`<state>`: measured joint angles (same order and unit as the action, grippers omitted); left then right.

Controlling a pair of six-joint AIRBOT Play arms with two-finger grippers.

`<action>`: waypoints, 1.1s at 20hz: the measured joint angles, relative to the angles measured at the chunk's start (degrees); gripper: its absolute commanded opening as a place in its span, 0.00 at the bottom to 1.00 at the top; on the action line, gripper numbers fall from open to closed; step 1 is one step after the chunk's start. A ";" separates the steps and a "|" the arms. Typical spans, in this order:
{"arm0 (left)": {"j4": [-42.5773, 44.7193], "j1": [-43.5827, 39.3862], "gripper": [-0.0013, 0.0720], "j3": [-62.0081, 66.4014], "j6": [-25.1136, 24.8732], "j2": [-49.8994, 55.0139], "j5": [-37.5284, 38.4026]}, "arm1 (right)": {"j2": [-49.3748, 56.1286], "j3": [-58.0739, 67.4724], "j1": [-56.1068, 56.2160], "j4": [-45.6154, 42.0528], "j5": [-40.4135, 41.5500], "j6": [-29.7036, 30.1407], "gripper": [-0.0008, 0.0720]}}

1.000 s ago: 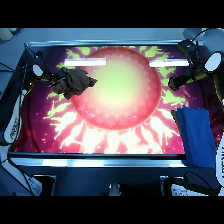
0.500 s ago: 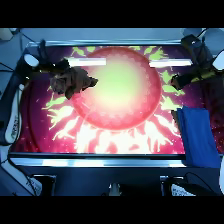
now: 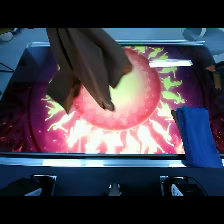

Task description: Fold the shirts.

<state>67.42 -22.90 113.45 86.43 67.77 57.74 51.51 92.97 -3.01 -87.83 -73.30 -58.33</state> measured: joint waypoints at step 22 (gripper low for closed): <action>7.61 4.13 0.85 -47.89 7.91 1.01 12.66 | 15.47 -28.74 0.00 16.35 -15.63 3.80 0.94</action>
<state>75.02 -18.76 65.56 94.35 68.77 70.39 66.98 64.23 -3.01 -71.48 -88.92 -54.52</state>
